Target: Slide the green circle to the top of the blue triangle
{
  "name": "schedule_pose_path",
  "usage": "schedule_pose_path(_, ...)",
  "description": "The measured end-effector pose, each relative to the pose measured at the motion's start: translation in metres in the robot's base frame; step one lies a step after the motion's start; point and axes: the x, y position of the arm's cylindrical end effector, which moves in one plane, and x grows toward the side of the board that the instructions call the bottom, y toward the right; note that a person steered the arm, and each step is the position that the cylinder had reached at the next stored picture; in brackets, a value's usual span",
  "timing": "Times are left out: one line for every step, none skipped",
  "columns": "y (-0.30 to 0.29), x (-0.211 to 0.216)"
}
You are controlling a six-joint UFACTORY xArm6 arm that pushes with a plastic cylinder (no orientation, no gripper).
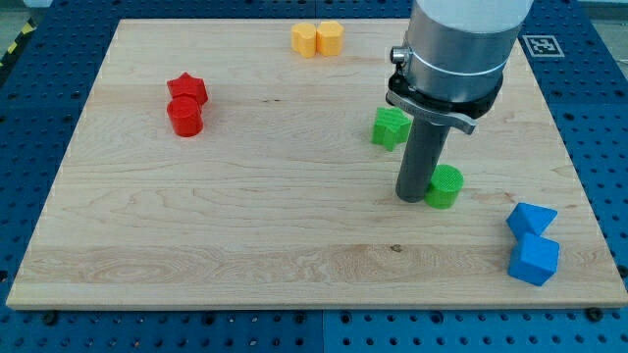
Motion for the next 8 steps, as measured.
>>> schedule_pose_path(0.024,0.000)
schedule_pose_path(0.030,-0.017)
schedule_pose_path(0.030,-0.034)
schedule_pose_path(0.053,-0.026)
schedule_pose_path(0.060,-0.020)
schedule_pose_path(0.060,-0.019)
schedule_pose_path(0.061,-0.013)
schedule_pose_path(0.063,-0.012)
